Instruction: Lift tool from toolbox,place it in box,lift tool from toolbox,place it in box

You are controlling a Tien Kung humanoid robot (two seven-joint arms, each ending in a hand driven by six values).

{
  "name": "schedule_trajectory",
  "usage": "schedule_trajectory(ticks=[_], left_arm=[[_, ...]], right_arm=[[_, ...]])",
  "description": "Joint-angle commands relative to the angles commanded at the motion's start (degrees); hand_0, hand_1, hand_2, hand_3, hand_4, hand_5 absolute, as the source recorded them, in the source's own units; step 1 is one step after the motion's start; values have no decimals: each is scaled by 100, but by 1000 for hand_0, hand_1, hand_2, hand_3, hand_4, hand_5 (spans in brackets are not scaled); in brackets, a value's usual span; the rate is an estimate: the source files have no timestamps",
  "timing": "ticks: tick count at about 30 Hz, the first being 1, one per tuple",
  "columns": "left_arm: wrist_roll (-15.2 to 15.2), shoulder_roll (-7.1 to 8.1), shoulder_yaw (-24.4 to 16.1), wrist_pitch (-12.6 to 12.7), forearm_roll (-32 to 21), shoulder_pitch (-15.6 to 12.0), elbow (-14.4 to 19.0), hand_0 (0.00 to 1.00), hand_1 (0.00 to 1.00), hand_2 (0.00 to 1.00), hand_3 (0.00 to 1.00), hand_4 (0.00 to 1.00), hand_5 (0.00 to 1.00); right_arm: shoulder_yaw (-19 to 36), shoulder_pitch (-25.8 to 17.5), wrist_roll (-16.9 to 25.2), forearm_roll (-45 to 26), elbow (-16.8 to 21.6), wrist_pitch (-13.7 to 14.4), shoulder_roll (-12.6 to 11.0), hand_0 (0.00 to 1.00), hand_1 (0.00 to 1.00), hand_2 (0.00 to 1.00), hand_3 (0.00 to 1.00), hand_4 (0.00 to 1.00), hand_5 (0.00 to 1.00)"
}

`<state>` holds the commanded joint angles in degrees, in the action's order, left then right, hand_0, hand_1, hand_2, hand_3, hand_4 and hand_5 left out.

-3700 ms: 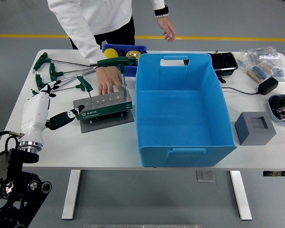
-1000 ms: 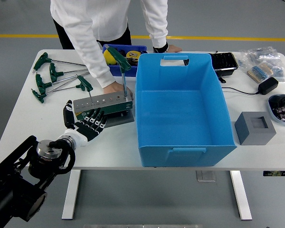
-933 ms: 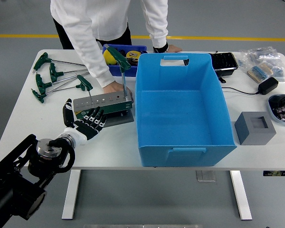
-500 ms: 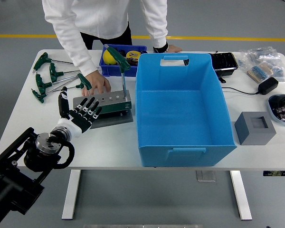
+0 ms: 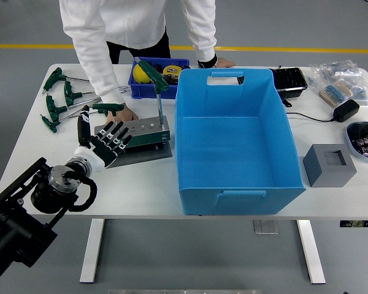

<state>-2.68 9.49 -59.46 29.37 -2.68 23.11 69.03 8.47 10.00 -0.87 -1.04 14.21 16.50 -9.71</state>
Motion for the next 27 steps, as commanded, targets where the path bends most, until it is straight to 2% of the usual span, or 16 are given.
schedule_trajectory(ticks=[21, 27], left_arm=[[221, -34, 246, -173, 79, 357, -590, 410, 546, 702, 888, 922, 942], [195, -12, 292, -291, -2, 437, -633, 412, 549, 701, 875, 926, 946]], right_arm=[[45, 32, -27, 86, 5, 4, 6, 648, 642, 712, 561, 804, 752], [35, 45, -20, 71, 8, 3, 0, 648, 642, 712, 561, 805, 752]])
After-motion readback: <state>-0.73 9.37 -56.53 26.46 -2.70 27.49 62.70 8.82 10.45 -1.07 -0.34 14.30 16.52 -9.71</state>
